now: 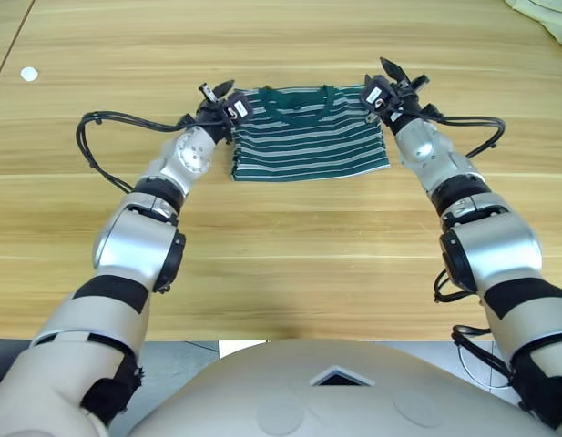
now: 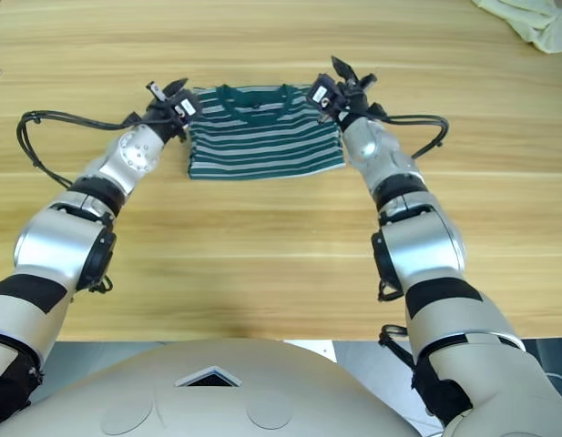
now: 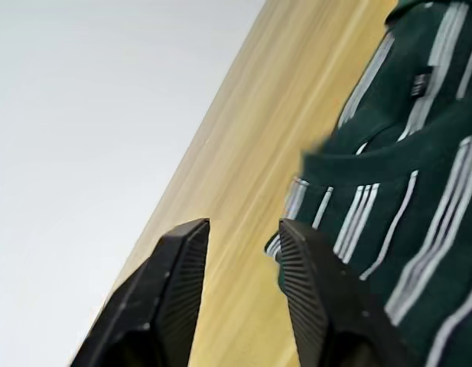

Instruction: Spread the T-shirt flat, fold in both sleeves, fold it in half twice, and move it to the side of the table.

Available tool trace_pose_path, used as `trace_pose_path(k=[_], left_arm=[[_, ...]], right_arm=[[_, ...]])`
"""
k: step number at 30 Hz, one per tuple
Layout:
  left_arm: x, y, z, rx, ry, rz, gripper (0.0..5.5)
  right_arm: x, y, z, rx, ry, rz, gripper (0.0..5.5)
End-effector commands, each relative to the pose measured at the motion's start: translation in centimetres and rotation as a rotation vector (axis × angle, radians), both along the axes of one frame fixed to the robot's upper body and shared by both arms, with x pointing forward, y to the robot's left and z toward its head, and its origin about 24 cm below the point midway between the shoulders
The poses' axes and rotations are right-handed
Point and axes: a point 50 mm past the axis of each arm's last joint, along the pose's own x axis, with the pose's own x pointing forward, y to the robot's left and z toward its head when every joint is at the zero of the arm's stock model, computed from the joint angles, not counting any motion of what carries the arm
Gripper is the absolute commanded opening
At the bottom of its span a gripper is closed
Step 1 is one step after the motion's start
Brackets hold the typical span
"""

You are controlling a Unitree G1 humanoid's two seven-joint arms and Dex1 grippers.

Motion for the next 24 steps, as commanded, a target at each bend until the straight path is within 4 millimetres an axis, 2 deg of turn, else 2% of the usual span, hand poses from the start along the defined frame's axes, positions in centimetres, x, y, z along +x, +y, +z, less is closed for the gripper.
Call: trace_pose_path(k=[1, 4, 7, 10, 14, 19, 21, 24], left_arm=[[0.9, 0.1, 1.1, -0.007, -0.031, 0.07, 2.28], [1.5, 1.9, 2.3, -0.04, -0.101, 0.213, 2.8], [1.2, 3.9, 2.3, -0.199, -0.114, 0.339, 2.8], [0.3, 6.2, 1.9, -0.397, -0.111, 0.414, 2.8], [-0.8, 8.0, 1.7, -0.508, -0.144, 0.414, 2.8], [-1.9, 8.3, 1.5, -0.56, -0.177, 0.329, 2.8], [-1.9, 7.7, 1.5, -0.541, -0.175, 0.285, 2.8], [-1.8, 5.9, 1.4, -0.476, -0.165, 0.181, 2.8]], right_arm=[[0.6, 2.5, 1.1, 0.019, -0.057, 0.052, 2.47], [-0.6, 6.4, 0.5, 0.007, -0.085, 0.227, 3.05], [-2.9, 10.3, -2.2, -0.146, -0.021, 0.443, 3.05], [-3.9, 12.0, -4.3, -0.344, 0.078, 0.549, 3.05], [-3.6, 11.5, -4.7, -0.527, 0.168, 0.596, 3.05], [-3.7, 10.2, -4.2, -0.636, 0.24, 0.744, 3.05], [-4.9, 9.0, -4.6, -0.665, 0.281, 0.88, 3.05], [-8.9, 4.2, -5.7, -0.572, 0.445, 1.117, 3.05]])
